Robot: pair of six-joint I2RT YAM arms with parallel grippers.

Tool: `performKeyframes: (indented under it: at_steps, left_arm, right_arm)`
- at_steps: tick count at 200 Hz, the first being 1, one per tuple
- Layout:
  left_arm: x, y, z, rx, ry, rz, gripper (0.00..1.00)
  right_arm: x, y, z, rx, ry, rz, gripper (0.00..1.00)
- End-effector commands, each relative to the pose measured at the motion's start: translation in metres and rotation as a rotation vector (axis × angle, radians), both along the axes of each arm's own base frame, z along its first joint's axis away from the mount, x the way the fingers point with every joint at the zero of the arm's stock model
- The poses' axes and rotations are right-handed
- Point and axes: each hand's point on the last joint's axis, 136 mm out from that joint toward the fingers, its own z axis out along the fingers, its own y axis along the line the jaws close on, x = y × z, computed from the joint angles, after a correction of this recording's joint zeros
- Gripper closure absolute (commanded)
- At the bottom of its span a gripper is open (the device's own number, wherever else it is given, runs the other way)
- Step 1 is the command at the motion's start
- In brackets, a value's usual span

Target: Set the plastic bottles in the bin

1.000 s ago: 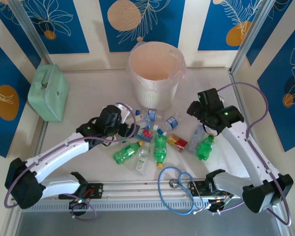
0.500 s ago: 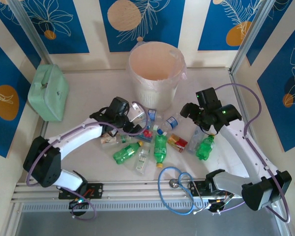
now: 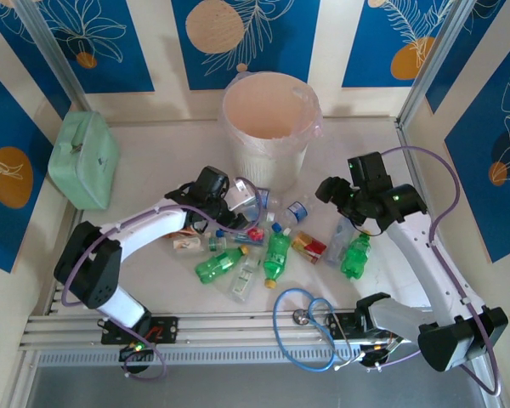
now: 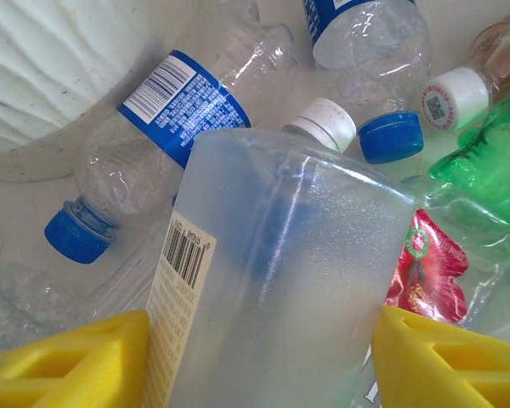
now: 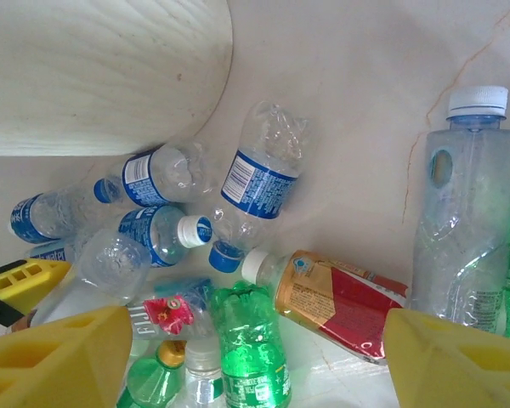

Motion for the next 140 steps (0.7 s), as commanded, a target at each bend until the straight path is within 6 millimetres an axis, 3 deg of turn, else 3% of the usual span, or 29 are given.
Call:
performKeyframes:
  at_steps: [1, 31, 52, 72, 81, 95, 131, 140]
  left_arm:
    - [-0.004, 0.001, 0.014, -0.040, -0.016, -0.003, 0.39]
    - [-0.010, 0.004, 0.026, -0.038, -0.013, -0.009, 0.52]
    - [-0.016, 0.006, 0.053, -0.072, -0.037, -0.005, 0.55]
    - [-0.021, 0.011, 0.075, -0.109, -0.076, 0.009, 0.53]
    - [-0.023, 0.014, 0.079, -0.114, -0.085, 0.014, 0.44]
    - [-0.024, 0.017, 0.073, -0.093, -0.081, 0.022, 0.28]
    - [-0.019, 0.016, 0.039, -0.015, -0.024, 0.013, 0.23]
    - [-0.017, 0.013, 0.034, -0.002, -0.031, 0.009, 0.17]
  right_arm:
    - [-0.003, 0.002, 0.009, 0.030, -0.012, 0.008, 0.23]
    - [-0.003, -0.001, 0.013, 0.036, -0.017, 0.000, 0.23]
    - [-0.004, -0.003, 0.017, 0.037, -0.026, -0.004, 0.23]
    - [-0.004, -0.005, 0.017, 0.038, -0.028, -0.008, 0.23]
    - [-0.005, -0.005, 0.016, 0.041, -0.024, -0.010, 0.23]
    - [-0.004, -0.005, 0.014, 0.046, -0.020, -0.009, 0.23]
    - [-0.003, -0.001, 0.012, 0.064, -0.017, -0.007, 0.23]
    - [-0.004, -0.002, 0.013, 0.064, -0.019, -0.006, 0.22]
